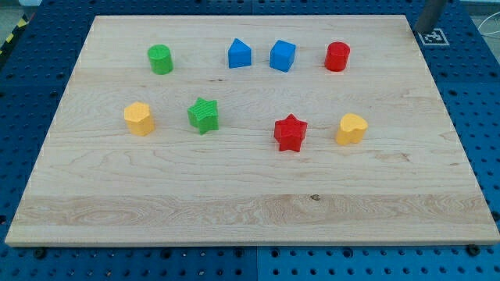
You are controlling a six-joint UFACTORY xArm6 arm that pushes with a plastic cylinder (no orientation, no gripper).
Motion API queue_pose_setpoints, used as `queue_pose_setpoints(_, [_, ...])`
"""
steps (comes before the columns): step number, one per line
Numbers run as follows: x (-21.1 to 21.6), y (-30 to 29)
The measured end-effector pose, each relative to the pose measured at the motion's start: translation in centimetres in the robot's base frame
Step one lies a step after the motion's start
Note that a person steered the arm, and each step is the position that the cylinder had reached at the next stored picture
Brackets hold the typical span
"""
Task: Move yellow heart slightly up
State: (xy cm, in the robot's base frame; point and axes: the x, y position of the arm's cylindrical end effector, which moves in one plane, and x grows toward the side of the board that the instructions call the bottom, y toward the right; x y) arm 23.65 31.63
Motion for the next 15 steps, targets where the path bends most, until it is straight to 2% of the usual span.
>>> queue_pose_setpoints(2, [5.4, -0.5])
queue_pose_setpoints(3, [5.8, -0.5])
queue_pose_setpoints(4, [9.9, -0.7])
queue_pose_setpoints(5, [10.9, -0.8])
queue_pose_setpoints(8, [10.4, -1.7])
queue_pose_setpoints(10, [11.4, -8.4])
queue_pose_setpoints(11, [11.4, -8.4])
queue_pose_setpoints(13, [13.6, -12.3])
queue_pose_setpoints(15, [19.8, -11.3])
